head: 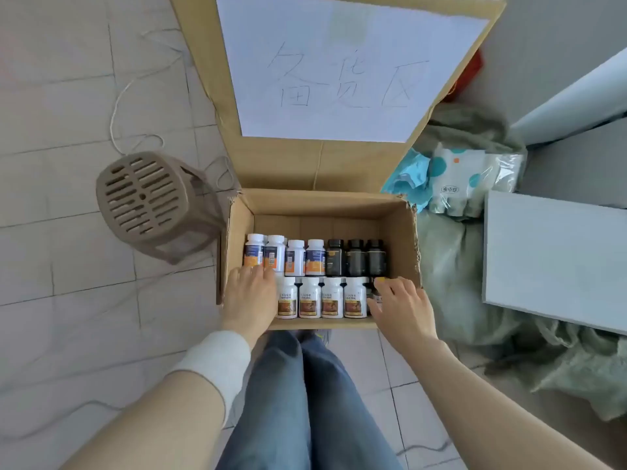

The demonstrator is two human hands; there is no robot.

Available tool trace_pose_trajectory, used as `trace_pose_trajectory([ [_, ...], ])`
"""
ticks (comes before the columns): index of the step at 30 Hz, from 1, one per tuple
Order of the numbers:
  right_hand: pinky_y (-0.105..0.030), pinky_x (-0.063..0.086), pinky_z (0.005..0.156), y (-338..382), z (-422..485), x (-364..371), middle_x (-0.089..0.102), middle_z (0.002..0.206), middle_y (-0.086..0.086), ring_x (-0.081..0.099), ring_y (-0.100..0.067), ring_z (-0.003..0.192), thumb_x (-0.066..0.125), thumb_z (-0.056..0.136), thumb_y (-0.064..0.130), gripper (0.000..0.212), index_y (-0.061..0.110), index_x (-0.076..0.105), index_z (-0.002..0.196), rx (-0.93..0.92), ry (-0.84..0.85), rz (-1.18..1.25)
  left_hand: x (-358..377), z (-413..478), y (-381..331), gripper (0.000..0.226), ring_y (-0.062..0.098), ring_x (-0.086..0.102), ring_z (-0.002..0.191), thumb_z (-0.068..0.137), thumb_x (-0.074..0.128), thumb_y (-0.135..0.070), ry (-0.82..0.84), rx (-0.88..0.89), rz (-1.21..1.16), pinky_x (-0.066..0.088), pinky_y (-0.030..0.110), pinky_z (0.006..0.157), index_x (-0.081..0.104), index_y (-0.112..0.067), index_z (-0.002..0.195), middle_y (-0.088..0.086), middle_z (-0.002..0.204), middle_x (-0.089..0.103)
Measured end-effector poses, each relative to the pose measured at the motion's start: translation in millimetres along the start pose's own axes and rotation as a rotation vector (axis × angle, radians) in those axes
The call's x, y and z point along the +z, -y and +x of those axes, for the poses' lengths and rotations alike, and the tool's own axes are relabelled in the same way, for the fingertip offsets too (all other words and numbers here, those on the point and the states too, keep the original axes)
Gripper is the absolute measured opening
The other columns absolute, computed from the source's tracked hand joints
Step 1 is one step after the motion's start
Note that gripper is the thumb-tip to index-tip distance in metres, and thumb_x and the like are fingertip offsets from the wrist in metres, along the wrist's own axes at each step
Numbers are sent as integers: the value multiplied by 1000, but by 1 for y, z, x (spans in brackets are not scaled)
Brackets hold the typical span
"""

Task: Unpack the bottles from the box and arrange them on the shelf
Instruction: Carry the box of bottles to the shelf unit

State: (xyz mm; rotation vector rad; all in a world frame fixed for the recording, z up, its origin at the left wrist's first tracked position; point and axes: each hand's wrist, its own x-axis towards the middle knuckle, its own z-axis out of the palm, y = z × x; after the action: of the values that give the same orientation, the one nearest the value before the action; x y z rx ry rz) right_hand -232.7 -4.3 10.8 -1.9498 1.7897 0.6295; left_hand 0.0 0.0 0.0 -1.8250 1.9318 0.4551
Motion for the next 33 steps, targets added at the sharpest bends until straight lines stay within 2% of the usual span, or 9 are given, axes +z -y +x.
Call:
trace_pose_trajectory([
  [6,-33,35,101,-10,17,21,49,134,-4,42,-23,124,39,96,39,48,18,39,140,26,67,-12,24,-1,21,30,23,57,105,94,47,-25,-81,-148,-254,43,32,89,52,-14,122,6,116,61],
  [10,-41,32,104,-25,46,39,34,142,-19,34,-36,124,58,89,28,67,5,28,144,372,-149,264,40,29,35,65,32,39,133,86,63,-11,-313,-441,-678,38,42,106,31,-4,142,19,144,39],
  [12,-44,30,106,-36,64,45,31,144,-20,31,-37,127,55,91,30,67,4,24,145,545,-116,400,44,45,42,68,28,28,141,91,57,-14,-208,-586,-928,29,39,112,19,-7,147,15,153,27],
  [14,-49,33,102,-44,80,49,39,140,-23,37,-39,127,47,94,34,60,2,28,141,640,0,528,53,60,48,57,32,35,137,97,47,-22,-1,-650,-1026,30,39,109,23,-5,146,16,150,34],
  [17,-48,41,87,-52,96,49,53,123,-27,51,-44,113,38,98,35,46,-3,40,122,678,104,595,62,72,53,47,38,44,127,101,35,-28,190,-648,-973,35,41,102,32,-2,139,21,140,45],
  [22,-45,45,83,-72,109,52,59,111,-30,55,-44,104,37,99,27,38,-6,50,114,617,189,536,64,76,54,39,41,48,121,101,34,-20,204,-631,-883,38,42,96,36,0,134,24,132,50],
  [27,-43,45,77,-81,97,48,53,91,-22,52,-36,84,39,99,25,36,-8,51,110,536,202,530,48,65,56,23,42,51,113,101,32,-17,215,-576,-763,35,36,80,41,0,114,28,122,54],
  [30,-43,47,77,-86,74,44,57,99,-26,55,-39,87,39,99,25,36,-8,51,109,554,179,566,36,57,54,30,42,50,115,101,33,-17,206,-538,-735,39,40,90,41,2,122,26,126,54],
  [33,-37,40,72,-94,38,42,59,104,-30,56,-41,94,39,99,23,34,-8,51,108,577,147,602,19,47,46,29,41,52,113,101,33,-17,194,-477,-687,39,41,88,43,1,122,25,124,55],
])
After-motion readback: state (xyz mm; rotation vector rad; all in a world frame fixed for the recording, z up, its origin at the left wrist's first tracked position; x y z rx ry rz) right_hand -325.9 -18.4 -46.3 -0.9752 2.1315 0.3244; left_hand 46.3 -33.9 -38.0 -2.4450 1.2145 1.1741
